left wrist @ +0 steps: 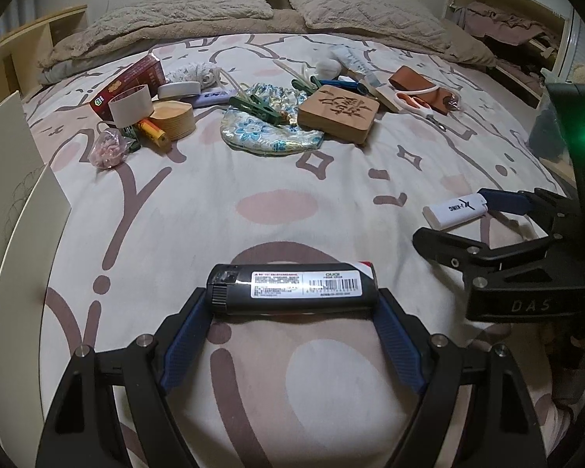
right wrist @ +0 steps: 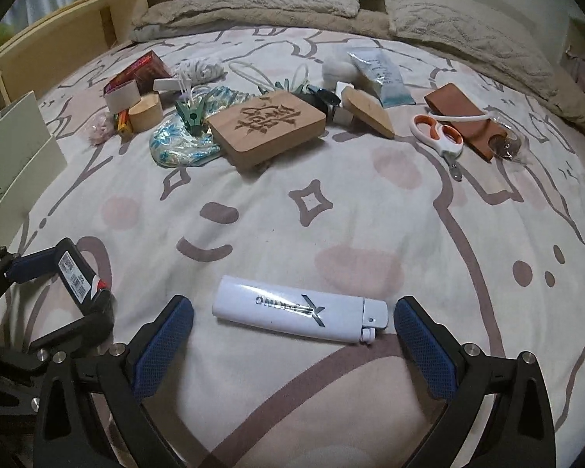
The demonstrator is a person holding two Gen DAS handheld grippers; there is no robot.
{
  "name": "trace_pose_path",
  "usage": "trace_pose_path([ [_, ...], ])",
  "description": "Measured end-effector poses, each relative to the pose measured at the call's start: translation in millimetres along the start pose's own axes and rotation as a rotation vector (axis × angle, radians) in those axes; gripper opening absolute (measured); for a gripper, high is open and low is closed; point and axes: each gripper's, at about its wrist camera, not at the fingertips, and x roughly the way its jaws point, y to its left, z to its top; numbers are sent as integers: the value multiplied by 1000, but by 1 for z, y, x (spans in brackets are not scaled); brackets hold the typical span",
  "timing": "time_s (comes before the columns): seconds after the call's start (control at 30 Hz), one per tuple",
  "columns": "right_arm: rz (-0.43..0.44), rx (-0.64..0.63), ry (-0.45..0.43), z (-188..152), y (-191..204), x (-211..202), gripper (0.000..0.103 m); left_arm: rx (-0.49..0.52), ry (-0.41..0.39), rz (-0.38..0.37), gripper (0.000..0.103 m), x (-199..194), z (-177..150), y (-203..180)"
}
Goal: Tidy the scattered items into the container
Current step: 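Close the right tool on the white X-KING lighter, then carry the battery pack with the left tool while the right tool carries the lighter toward the box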
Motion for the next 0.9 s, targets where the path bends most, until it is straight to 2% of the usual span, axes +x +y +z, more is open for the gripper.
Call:
trace_pose_path([
  [0.03, 9, 0, -13, -1, -1, -2, 84, -2, 1, -3, 83, 0, 0, 0],
  [0.07, 14, 3, -25, -1, -1, -5, 81, -5, 3, -7, 83, 0, 1, 1],
  [0.5, 69, 45, -68, -4, -7, -22, 81, -28, 4, -43, 83, -12, 0, 11],
  [0.9, 106, 100, -85, -32, -17, -53, 81, -28, -59, -43, 83, -45, 10, 20],
])
